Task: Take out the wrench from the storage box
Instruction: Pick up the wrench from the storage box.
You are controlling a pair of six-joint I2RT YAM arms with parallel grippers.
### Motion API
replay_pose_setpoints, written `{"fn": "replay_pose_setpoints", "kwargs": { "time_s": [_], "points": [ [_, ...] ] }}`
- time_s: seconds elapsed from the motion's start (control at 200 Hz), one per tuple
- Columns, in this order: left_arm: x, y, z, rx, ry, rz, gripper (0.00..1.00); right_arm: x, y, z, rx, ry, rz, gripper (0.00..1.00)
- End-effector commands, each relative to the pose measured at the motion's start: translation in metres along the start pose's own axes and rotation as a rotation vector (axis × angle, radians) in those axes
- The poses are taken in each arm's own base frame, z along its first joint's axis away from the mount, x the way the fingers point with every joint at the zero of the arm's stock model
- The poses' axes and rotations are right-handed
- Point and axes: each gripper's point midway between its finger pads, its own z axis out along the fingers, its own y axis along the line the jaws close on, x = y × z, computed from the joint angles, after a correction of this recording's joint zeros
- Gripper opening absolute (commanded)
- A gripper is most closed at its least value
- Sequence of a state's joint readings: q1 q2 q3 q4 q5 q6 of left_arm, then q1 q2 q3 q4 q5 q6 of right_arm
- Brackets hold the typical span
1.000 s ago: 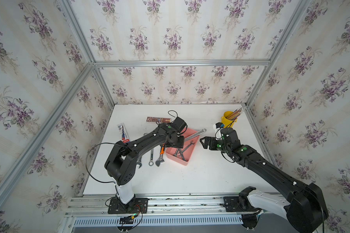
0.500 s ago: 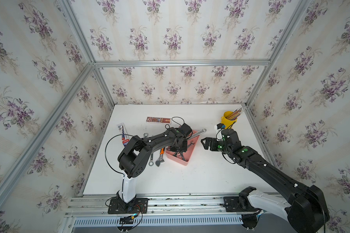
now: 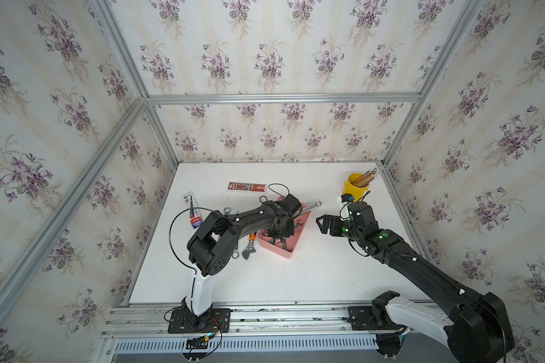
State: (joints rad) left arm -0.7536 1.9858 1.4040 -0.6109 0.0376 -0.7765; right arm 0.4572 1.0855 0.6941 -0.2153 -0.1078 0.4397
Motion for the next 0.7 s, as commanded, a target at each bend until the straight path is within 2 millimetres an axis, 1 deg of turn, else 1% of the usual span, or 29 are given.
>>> {"fn": "replay_pose_setpoints", "kwargs": {
  "time_s": [0.0,0.18,0.24,0.315,0.489,0.564,0.694],
  "points": [
    [-0.002,-0.001,-0.01,0.001,-0.015,-0.021,0.17,-0.001,0.001,-0.001,-0.009,-0.002,-0.016,0.98],
    [-0.009,-0.008,-0.024,0.032,-0.039,-0.028,0.1,-0.001,0.0,-0.002,-0.008,-0.001,-0.021,0.98],
    [-0.01,-0.01,-0.026,0.04,-0.04,-0.029,0.08,-0.001,0.0,-0.003,-0.008,-0.004,-0.024,0.98],
    [-0.011,-0.013,-0.029,0.052,-0.041,-0.028,0.04,-0.001,-0.001,-0.004,-0.006,-0.008,-0.024,0.98],
    [-0.012,-0.016,-0.037,0.066,-0.046,-0.017,0.01,-0.001,-0.003,-0.005,-0.004,-0.012,-0.021,0.98],
    [-0.014,-0.018,-0.046,0.077,-0.057,-0.009,0.0,-0.002,-0.003,-0.005,-0.001,-0.015,-0.02,0.98],
    [-0.019,-0.018,-0.068,0.079,-0.073,0.037,0.0,-0.003,-0.003,-0.005,-0.004,-0.019,-0.022,0.98]
  ]
}}
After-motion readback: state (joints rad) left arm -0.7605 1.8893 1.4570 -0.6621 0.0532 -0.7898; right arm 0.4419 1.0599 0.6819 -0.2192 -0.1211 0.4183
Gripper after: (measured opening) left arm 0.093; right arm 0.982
